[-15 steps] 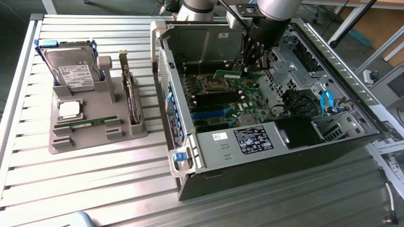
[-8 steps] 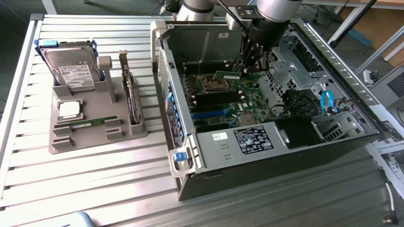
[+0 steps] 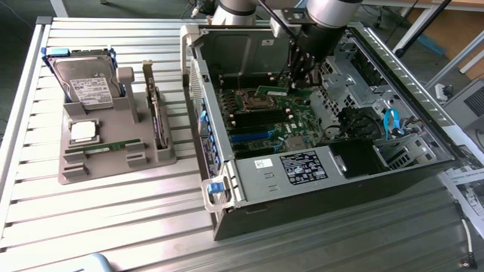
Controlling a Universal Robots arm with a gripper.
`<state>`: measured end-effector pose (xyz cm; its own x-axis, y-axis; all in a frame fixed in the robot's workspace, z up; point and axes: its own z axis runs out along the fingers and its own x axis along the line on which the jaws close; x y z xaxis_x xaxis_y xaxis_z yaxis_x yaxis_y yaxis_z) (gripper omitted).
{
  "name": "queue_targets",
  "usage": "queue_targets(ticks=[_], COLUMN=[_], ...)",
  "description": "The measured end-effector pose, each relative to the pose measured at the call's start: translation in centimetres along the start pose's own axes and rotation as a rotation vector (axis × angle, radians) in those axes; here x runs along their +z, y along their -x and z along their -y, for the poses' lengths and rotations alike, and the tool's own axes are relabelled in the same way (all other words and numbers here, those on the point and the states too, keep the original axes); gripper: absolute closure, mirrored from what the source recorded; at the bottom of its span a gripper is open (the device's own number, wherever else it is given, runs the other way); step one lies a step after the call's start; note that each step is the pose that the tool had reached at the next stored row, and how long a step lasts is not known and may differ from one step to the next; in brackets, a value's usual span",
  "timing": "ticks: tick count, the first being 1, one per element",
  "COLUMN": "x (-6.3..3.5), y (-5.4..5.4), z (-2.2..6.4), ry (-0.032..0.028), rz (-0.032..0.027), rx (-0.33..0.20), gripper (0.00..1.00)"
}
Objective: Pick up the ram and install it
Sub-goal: 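Insert the ram into the slot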
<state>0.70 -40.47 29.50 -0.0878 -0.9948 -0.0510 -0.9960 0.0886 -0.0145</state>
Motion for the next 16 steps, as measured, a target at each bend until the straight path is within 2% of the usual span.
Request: queue_targets(ticks=[16], x=[0.6], y=[-0.03], z=[-0.01], ry=[0.0], rz=[0.0], rx=[0.0], gripper=[0.87])
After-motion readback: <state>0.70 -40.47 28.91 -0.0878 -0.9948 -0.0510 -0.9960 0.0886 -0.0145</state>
